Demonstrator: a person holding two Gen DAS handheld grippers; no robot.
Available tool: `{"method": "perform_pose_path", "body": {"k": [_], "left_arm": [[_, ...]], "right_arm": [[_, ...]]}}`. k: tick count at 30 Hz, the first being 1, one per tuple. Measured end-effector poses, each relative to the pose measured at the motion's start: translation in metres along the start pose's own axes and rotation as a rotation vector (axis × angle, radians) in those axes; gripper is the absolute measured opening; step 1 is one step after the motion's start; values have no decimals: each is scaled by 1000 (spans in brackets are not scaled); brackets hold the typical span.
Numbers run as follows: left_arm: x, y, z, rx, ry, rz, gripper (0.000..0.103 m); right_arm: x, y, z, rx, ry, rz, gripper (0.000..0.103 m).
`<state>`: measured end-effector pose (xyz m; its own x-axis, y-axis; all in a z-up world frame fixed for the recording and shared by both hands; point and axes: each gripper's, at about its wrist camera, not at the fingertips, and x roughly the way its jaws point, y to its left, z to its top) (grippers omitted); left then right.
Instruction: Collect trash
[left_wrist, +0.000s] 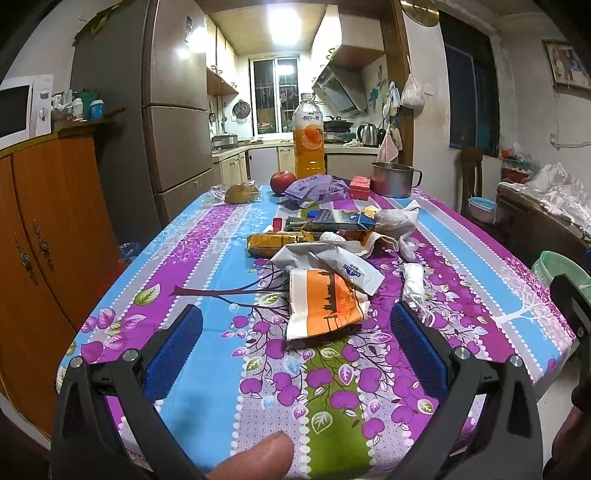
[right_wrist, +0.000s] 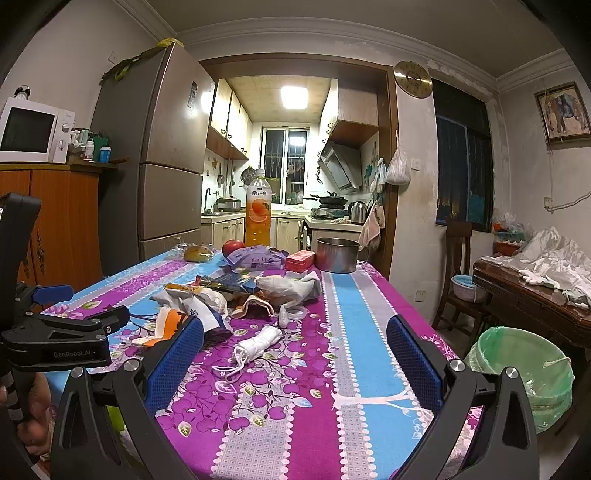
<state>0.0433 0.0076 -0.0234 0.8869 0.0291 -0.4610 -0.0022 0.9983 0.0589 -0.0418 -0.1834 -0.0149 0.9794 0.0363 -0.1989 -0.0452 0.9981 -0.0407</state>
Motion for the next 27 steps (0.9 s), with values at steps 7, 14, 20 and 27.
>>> {"method": "perform_pose_path", "body": {"k": [7,14,20,27], "left_arm": [[0,1,-1,-2,2,-3,98],[2,1,-1,0,5,-3,98],[6,1,-1,9,12,-2,98],[64,47,19,-26,162,-13,98]], "right_arm": [[0,0,1,2,1,0,99],[8,1,-2,0,10,4,99],[16,2,-3,-1,23,8,99],[119,-11,-6,202,462,228,98]]}}
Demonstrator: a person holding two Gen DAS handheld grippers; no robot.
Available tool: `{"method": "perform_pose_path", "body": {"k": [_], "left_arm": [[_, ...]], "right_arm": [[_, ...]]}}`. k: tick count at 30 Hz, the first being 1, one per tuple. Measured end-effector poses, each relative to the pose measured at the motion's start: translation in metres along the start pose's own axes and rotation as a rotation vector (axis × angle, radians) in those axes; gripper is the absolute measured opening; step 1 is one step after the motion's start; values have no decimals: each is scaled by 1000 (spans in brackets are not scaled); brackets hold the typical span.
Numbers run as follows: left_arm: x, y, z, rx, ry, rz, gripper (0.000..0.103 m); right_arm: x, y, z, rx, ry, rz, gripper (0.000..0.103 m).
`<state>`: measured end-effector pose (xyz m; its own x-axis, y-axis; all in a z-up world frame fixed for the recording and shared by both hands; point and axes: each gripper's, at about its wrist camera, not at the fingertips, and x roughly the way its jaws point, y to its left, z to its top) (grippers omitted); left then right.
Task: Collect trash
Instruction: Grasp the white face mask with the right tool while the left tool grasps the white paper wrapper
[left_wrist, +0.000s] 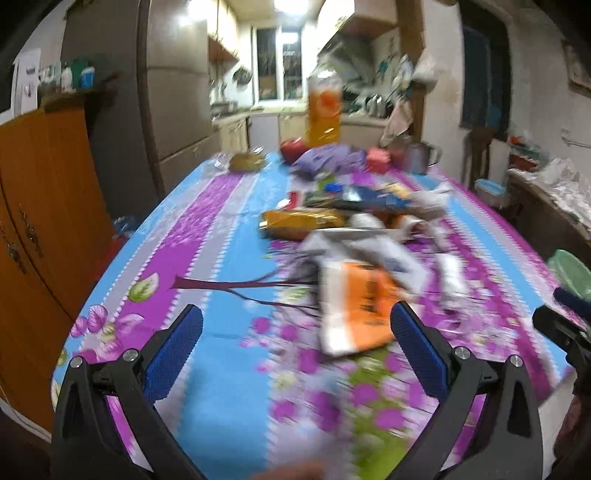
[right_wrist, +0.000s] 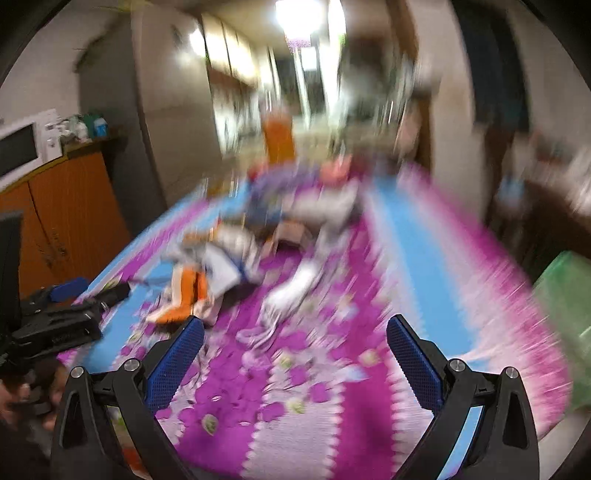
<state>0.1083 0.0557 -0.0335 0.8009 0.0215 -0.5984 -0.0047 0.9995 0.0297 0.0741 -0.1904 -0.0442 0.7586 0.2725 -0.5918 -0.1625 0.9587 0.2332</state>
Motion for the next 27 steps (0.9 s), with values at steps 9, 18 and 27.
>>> {"method": "perform_pose_path", "body": {"k": [9,18,27], "left_arm": [[59,18,36,-23,101,-191,98],[110,-4,55,-24,189,-267,72],[111,-7,64,-62,161,-281,18]], "right_arm": [[113,-1,34,39,218,-8,76],[117,3,40,-35,216,-24,31],[92,3,40,-50,112,-7,29]]}}
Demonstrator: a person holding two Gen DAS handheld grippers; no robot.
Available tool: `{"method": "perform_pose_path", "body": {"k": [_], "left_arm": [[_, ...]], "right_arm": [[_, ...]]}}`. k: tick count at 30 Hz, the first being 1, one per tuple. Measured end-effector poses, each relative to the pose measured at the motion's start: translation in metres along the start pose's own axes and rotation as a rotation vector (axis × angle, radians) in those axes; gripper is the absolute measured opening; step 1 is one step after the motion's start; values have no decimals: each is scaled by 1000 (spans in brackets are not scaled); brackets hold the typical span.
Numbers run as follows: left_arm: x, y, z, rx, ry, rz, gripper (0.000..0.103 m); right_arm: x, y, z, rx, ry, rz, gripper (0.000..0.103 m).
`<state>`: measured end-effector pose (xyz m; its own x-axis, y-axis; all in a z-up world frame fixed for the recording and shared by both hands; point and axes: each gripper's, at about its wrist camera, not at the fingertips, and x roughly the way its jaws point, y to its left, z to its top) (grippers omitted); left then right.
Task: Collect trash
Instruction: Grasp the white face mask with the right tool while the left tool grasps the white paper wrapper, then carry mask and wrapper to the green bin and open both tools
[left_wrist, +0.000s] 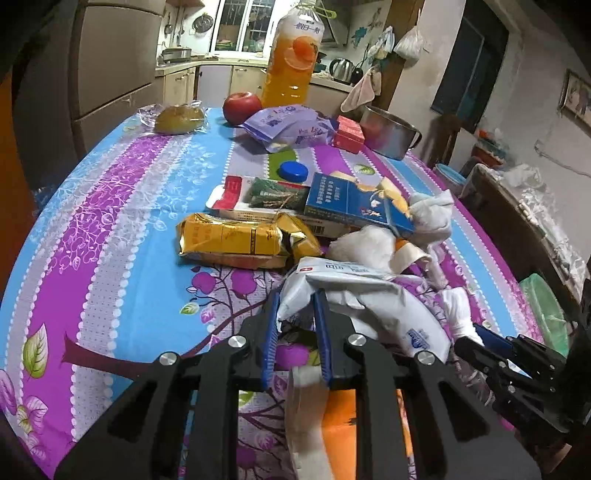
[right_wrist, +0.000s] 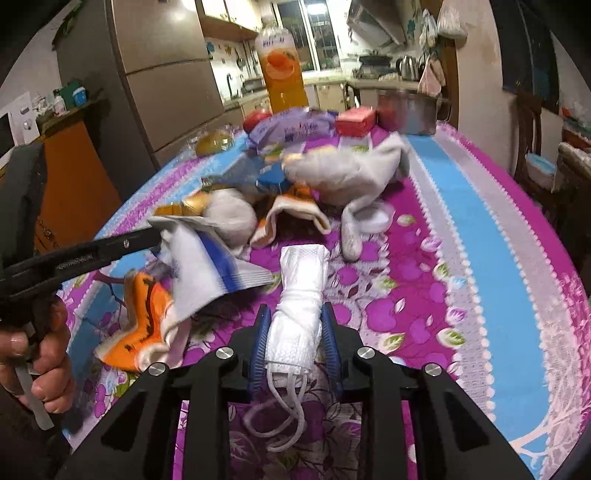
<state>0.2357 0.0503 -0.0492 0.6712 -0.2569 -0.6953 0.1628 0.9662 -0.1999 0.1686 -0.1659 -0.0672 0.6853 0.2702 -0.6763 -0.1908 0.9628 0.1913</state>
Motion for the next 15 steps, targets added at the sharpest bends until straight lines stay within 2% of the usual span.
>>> {"method": "perform_pose_path", "body": {"k": [8,15], "left_arm": [[-43,-21,12,20,-141,19,17],[-75,-80,26,97,-248,-7,17]], "right_arm": [[-43,-1,18,-48,-130,-47,29],[-101,-29,33,-37,-244,-133,29]]}}
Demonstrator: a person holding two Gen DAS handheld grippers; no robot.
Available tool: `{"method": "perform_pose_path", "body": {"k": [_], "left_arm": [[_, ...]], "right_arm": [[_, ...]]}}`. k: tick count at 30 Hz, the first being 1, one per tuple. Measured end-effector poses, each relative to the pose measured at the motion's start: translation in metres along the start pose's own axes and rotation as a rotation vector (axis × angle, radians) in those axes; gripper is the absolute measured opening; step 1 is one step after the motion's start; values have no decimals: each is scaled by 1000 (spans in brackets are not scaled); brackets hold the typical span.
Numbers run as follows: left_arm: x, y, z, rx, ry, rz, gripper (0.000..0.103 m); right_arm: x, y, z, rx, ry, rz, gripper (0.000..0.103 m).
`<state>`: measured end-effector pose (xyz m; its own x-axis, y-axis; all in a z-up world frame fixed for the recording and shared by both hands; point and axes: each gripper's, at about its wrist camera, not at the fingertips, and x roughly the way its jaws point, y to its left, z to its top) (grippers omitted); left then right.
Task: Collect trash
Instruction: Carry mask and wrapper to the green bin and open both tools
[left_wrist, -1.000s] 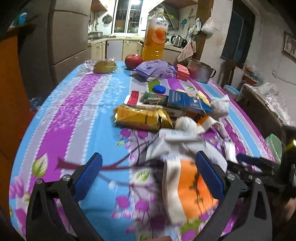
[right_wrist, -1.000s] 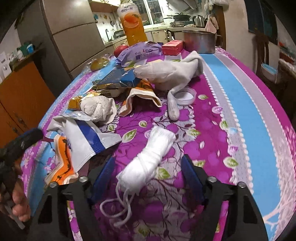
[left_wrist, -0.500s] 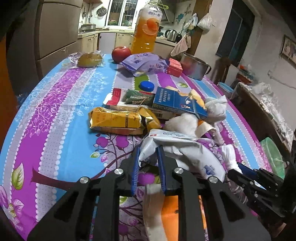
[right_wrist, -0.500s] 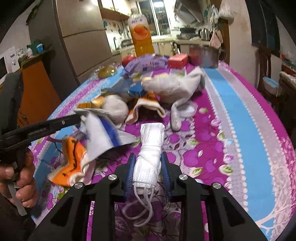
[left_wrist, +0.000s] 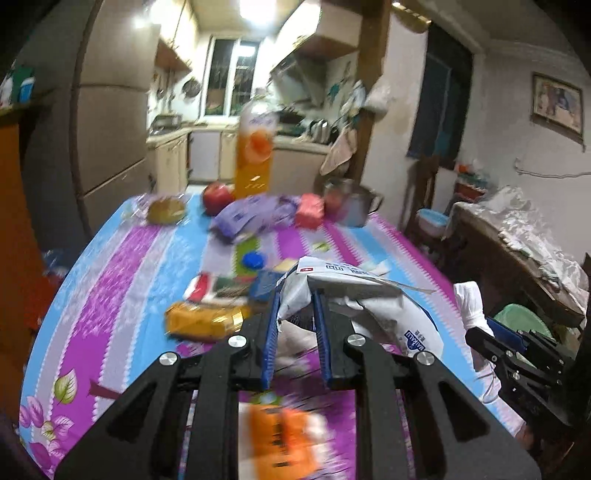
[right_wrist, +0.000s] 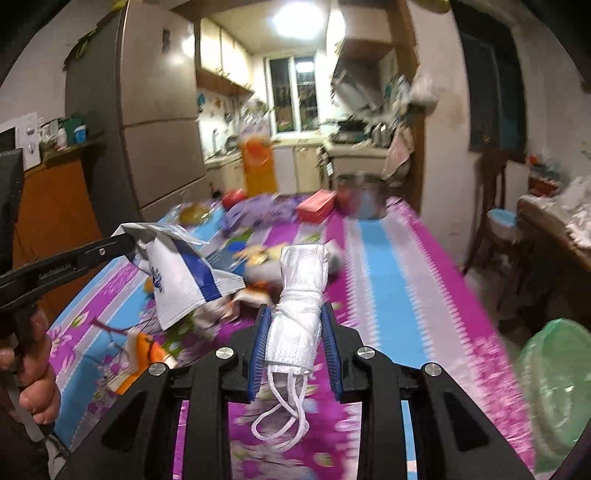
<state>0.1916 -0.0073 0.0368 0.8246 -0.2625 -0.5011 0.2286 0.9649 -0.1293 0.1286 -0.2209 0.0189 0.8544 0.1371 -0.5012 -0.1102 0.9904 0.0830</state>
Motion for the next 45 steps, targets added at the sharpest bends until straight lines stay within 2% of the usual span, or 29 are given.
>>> {"method": "perform_pose_path", "body": {"k": [7,13,19,23,27,33,39,45], "left_arm": [[6,-67,13,54,-29,-78,17],[17,-137,16,112,-30,-179,17],[33,-214,15,182,-11,-302,17],[46,-271,10,243,16,-371,17],[64,-316,1,296,59,-425,17],[105,-370,-23,371,152,-465,18],[146,-402,-57,440,244,-449,18],[164,-412,-80,476,297,-440,18]], "right_arm": [[-52,-63,21,22,-75,-136,29],[-96,-124,28,36,-105,-259,29],[-137,-193,23,86,-79,-381,29],[-153,-240,11,138,-35,-426,29],[-158,-285,-4,195,32,-452,29],[-143,-361,-34,307,183,-437,30],[-104,-400,-69,386,291,-416,30],[-82,-421,-91,415,329,-416,30]]}}
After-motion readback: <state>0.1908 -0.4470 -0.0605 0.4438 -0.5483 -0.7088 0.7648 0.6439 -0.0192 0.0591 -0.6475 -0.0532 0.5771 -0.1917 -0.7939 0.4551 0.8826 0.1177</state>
